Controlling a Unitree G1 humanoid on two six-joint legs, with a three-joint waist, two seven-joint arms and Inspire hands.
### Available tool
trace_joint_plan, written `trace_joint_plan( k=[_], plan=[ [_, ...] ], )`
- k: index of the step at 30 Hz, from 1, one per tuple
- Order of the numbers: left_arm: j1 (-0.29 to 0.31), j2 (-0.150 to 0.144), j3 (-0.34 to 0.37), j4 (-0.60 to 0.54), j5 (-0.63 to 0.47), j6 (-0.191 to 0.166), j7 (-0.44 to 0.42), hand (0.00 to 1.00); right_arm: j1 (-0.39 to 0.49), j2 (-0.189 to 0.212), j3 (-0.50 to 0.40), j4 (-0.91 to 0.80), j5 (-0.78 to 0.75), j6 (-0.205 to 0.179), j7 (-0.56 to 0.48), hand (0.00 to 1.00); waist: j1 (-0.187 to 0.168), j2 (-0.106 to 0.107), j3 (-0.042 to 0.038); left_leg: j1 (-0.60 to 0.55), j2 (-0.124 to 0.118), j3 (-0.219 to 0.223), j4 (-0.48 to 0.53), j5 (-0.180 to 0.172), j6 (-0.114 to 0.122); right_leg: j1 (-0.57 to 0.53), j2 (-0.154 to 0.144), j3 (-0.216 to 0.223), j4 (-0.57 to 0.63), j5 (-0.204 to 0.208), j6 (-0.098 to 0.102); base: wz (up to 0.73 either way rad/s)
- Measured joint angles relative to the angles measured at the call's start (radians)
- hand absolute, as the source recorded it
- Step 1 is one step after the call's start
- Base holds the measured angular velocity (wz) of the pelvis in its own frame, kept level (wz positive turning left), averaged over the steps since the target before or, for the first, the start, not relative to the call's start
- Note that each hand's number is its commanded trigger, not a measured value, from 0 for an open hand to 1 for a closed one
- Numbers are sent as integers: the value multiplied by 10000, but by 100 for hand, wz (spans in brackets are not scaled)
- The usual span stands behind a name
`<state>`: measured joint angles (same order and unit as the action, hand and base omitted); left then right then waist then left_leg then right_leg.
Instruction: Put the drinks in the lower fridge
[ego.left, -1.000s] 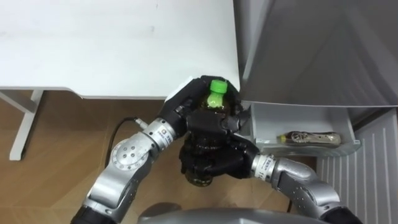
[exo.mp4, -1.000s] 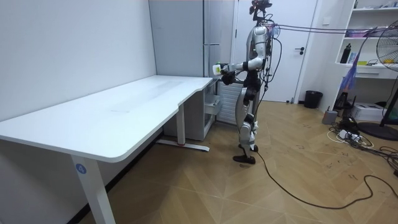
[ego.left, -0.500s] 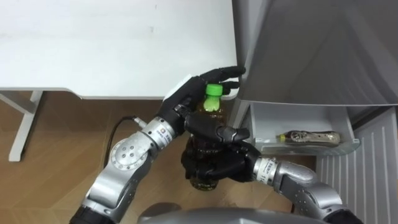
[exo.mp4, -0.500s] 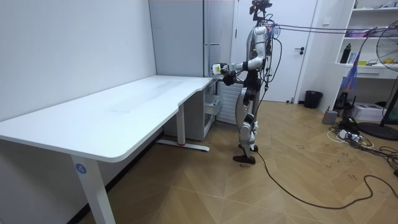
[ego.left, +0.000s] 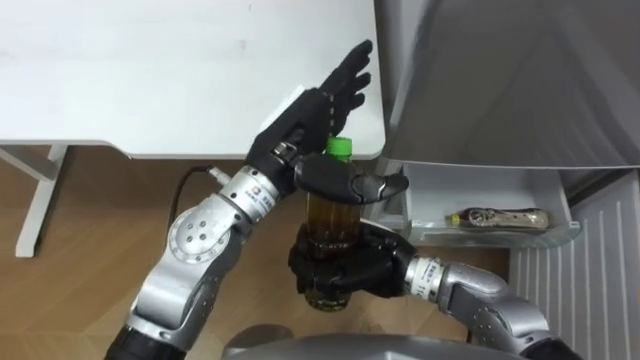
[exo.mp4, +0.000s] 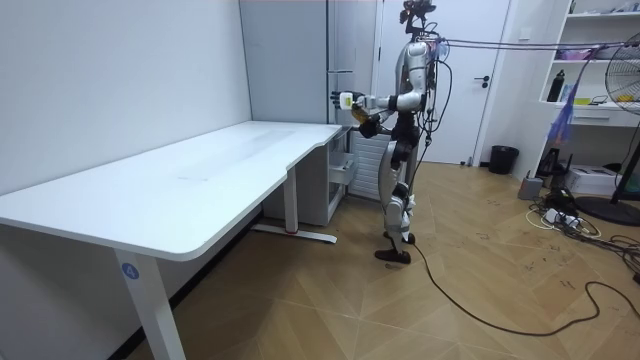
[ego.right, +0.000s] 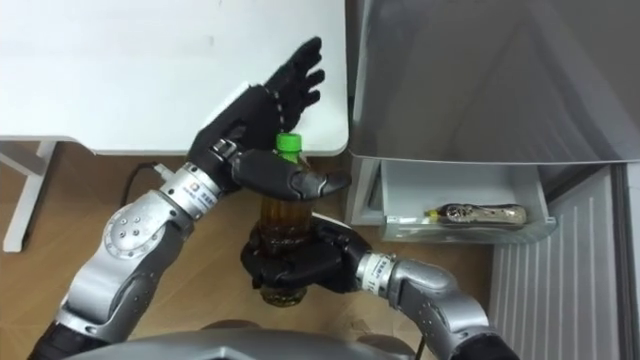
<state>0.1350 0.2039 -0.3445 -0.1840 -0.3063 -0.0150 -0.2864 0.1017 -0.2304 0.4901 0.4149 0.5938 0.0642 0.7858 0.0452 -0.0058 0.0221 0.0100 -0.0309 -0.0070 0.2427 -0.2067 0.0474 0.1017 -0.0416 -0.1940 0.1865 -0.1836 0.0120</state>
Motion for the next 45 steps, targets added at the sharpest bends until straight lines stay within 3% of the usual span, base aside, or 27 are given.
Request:
trace_joint_plan(
  k=[7,12,16,21,25,28,31,35,38,42,45],
  plan=[
    [-11,-83,709,-424,-179,-55,74,0,27,-100,-92,26,-148,16,7,100,157,40,-25,11,-4,-42,69,2,-2,19,0,-45,-15,0,0,0],
    [-12,-50,1649,-1260,-543,-388,612,0,152,-242,-209,-1,-238,15,32,100,381,66,-30,121,-3,-36,77,2,-1,85,-5,-28,-16,0,0,-1],
    [-16,-25,2756,-1460,-494,-481,1241,0,389,-260,-764,-46,-686,15,28,100,560,169,-40,370,1,-44,-87,-1,-1,343,-5,-136,-25,0,0,-1],
    [-46,-13,3953,-1793,-513,-821,2122,0,494,-275,-1292,-40,-700,5,33,100,884,209,-26,348,7,-40,-60,-1,-2,341,-4,-231,-47,0,0,0],
    [-56,-22,4916,-2058,-577,-1132,3050,0,885,-193,-1662,-51,-825,7,49,100,1119,321,-65,368,-20,-99,-56,0,-1,410,-18,-285,-68,0,0,4],
    [-52,-74,5427,-2065,-1288,-1428,3834,0,1124,-206,-1667,-50,-832,7,-10,100,1400,338,-79,517,-17,-62,-127,3,-2,512,-15,-262,-150,0,0,-3],
    [19,-135,5954,-1653,-2205,-1588,4530,0,1343,-169,-1777,-49,-915,21,-138,100,1545,362,-106,638,-14,-78,-229,10,-13,624,-4,-269,-175,-1,1,0],
    [393,-445,6379,-540,-2488,-1588,5349,0,1419,-35,-2212,-387,-1230,196,-485,100,1870,375,-116,880,1,9,-407,50,-38,675,5,-243,-183,-1,0,-9],
    [749,-615,6338,550,-2494,-1572,6192,0,1401,44,-2219,-553,-1186,199,-547,100,1919,292,-112,870,10,-24,-440,54,-44,706,18,-300,-203,-2,0,1],
    [772,-645,6142,1646,-2578,-1540,7175,0,1381,105,-2015,-559,-1168,257,-769,100,2053,176,-118,833,-8,-95,-422,52,-45,721,11,-393,-225,-1,0,7],
    [838,-593,5724,2788,-3739,-1542,7341,0,1373,194,-1824,-560,-1198,381,-906,100,2126,128,-142,852,-23,-141,-390,54,-42,734,-9,-513,-205,-1,0,3]
  ],
)
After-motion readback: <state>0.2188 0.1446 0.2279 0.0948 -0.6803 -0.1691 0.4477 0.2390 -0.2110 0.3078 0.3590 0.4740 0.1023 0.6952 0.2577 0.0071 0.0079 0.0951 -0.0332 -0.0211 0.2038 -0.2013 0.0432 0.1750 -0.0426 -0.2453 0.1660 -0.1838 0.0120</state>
